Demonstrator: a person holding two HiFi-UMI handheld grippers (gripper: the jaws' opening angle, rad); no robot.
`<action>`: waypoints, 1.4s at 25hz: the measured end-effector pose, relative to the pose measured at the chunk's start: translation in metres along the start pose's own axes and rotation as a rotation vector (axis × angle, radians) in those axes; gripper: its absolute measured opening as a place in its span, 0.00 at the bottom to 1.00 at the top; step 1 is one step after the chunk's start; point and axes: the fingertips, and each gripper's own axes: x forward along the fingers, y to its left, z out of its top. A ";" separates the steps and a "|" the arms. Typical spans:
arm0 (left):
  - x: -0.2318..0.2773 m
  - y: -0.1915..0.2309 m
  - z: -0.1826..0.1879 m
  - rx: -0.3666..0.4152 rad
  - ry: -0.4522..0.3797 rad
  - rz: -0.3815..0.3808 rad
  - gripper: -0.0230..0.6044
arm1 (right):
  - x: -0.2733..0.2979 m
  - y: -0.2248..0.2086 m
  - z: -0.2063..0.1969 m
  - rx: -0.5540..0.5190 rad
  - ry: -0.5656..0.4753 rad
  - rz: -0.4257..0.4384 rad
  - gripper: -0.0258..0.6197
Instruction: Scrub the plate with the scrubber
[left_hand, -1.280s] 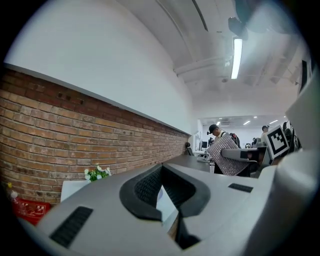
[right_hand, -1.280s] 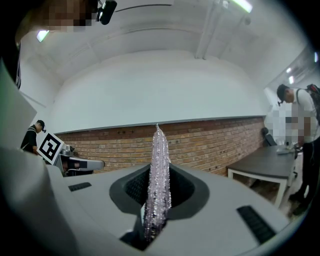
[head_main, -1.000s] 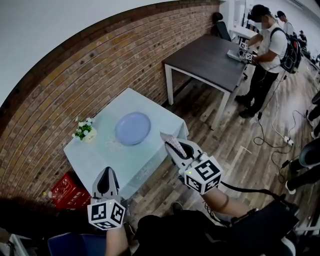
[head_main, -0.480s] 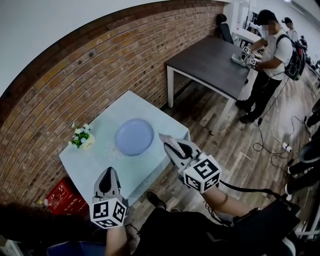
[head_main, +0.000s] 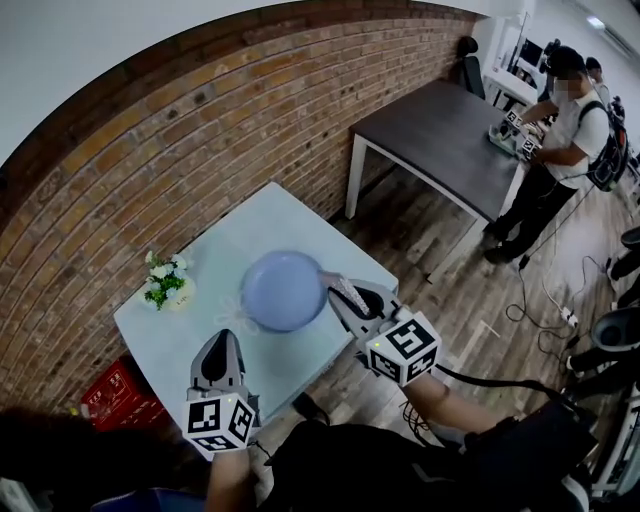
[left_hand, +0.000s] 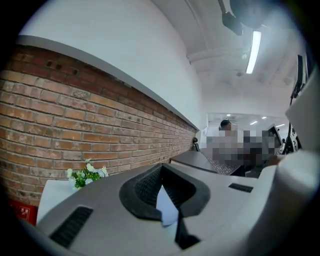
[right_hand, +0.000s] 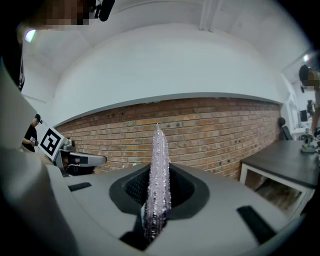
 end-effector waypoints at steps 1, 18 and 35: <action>0.005 0.006 0.001 -0.005 -0.001 0.001 0.05 | 0.009 -0.001 0.000 -0.002 0.005 0.005 0.14; 0.056 0.063 -0.018 -0.039 0.066 0.014 0.05 | 0.109 -0.010 -0.016 -0.035 0.101 0.087 0.14; 0.078 0.058 -0.063 -0.127 0.101 0.279 0.06 | 0.181 -0.042 -0.061 -0.073 0.236 0.380 0.14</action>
